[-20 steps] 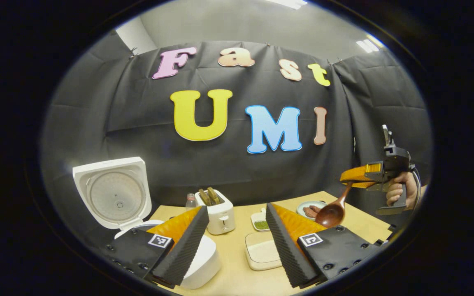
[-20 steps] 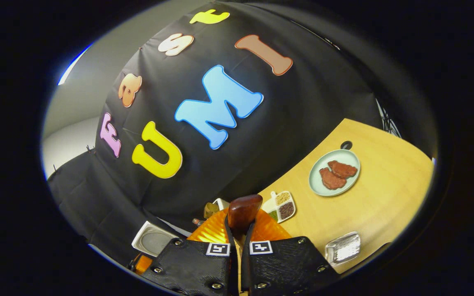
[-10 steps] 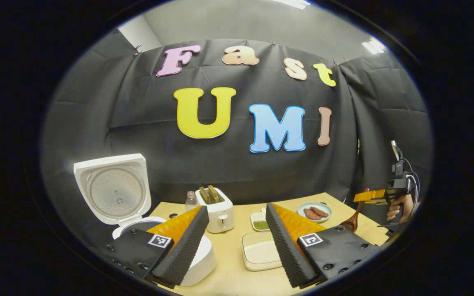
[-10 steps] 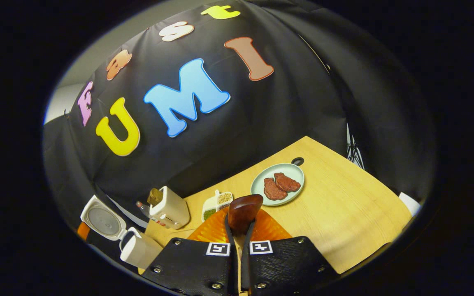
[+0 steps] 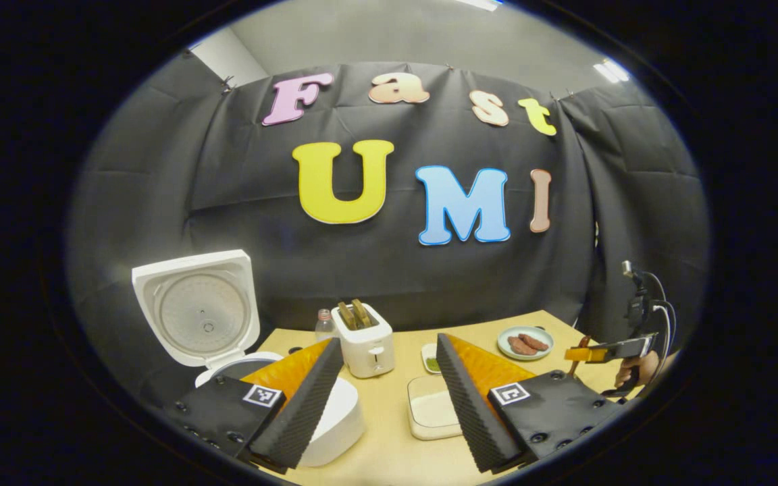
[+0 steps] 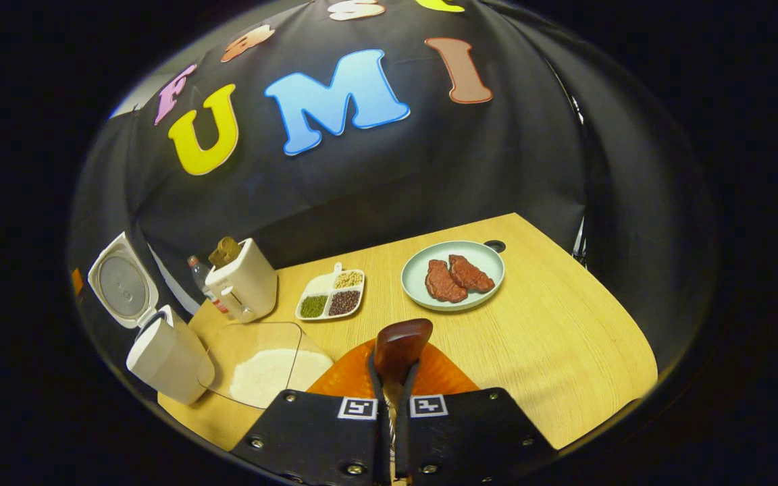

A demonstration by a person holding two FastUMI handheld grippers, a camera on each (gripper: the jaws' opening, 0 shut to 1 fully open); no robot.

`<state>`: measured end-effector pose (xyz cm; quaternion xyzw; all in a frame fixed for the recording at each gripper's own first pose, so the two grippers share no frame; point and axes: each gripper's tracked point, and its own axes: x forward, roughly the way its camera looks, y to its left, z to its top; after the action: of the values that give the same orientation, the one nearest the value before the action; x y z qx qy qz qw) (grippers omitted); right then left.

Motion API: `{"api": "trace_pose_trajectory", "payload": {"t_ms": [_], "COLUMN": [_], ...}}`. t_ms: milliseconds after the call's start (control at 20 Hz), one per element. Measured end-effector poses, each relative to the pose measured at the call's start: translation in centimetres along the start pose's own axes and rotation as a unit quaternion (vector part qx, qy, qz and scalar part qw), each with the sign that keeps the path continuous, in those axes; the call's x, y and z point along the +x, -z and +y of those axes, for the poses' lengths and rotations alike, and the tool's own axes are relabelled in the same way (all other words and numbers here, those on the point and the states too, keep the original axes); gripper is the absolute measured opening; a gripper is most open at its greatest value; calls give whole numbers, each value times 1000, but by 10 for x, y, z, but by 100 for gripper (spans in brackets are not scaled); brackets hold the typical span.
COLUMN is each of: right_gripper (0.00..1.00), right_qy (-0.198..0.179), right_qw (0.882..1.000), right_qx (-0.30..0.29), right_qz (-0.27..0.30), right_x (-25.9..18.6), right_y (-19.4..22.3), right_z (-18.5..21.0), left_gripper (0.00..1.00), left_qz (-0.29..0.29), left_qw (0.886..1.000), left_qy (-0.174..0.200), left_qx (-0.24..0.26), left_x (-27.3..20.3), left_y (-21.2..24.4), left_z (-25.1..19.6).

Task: Close the left gripper, press the button to open the rice cooker; take a wooden spoon from the chopstick holder with the right hand, scoop a spoonful of rice and pour it into the rice cooker, then put the wooden spoon back into the chopstick holder.

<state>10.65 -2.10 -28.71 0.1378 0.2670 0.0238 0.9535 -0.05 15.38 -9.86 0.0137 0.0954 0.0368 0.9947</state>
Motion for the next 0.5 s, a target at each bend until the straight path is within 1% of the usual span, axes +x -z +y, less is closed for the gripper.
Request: {"api": "trace_pose_trajectory", "payload": {"t_ms": [50,100,150,200,300,400,450,500], "right_gripper": [5,13,17,35,100,99,99,98], "right_qy": [2,4,12,24,59,61,57,50], "right_qw": [1000,1000,1000,999,996,994,992,990], "right_qx": [-4,-10,-18,-28,-45,-42,-43,-45], "right_qz": [-6,-9,-12,-20,-53,-84,-103,-121], "right_x": [2,-2,-5,-11,-21,-55,-66,-76], "right_y": [-1,-1,-1,-5,-20,-49,-64,-80], "right_z": [1,0,-5,-9,-23,-9,0,13], "left_gripper": [100,100,100,100,100,100,97,97], "left_qz": [1,2,2,2,0,-3,-4,-5], "left_qw": [1000,1000,1000,1000,1000,1000,1000,1000], "left_qy": [-2,-4,-9,-10,-13,-20,-22,-27], "left_qx": [-3,-5,-6,-7,-7,-10,-11,-12], "left_x": [1,3,5,7,12,18,21,25], "left_y": [1,0,1,0,-3,-5,-6,-8], "left_z": [3,3,6,7,8,12,14,17]}}
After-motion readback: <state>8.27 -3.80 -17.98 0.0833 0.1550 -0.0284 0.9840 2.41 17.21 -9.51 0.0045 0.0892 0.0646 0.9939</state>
